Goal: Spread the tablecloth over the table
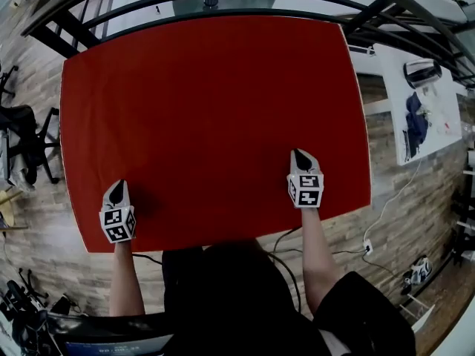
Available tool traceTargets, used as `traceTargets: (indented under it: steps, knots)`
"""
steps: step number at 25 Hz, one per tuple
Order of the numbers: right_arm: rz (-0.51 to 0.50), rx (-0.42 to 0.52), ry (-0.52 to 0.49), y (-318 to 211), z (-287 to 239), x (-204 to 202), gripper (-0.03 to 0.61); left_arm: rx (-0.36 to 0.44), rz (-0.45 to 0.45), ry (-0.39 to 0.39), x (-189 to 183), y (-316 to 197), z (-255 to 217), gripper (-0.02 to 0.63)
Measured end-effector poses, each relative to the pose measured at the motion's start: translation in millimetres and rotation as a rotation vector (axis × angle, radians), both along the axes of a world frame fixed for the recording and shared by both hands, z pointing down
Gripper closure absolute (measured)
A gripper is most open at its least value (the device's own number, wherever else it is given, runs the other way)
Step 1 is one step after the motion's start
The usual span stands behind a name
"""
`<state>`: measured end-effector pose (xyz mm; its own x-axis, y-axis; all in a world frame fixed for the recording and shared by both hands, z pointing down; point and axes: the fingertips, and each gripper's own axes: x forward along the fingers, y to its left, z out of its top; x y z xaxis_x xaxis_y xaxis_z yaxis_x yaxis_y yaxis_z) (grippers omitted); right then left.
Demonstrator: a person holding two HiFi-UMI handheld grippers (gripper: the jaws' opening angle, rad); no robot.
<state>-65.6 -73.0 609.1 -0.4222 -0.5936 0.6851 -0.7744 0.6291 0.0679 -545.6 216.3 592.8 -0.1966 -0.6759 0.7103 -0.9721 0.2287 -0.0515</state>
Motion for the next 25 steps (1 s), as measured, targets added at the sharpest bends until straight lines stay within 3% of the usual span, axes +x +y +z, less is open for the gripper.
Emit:
traceTargets:
  steps: [4,11,15,20,25]
  knots:
    - [0.041,0.009,0.055,38.8,9.6,25.6,0.571,-0.038,0.02,0.026,37.9,19.0,16.9,0.606]
    - [0.083,-0.005,0.027,39.8,15.6,27.9,0.571,-0.007,0.061,0.005,33.7,19.4,19.2,0.598]
    - [0.085,0.008,0.033,38.0,12.9,33.9,0.569,0.025,0.019,0.048,35.4,16.5,18.4,0.606]
    - [0.11,0.014,-0.074,64.6,-15.5,29.1,0.569,0.034,0.047,0.084,49.8,33.4,16.0,0.606]
    - [0.037,-0.008,-0.125,135.2,-40.1,-2.1,0.569,0.001,0.119,0.074,72.4,63.5,21.1,0.585]
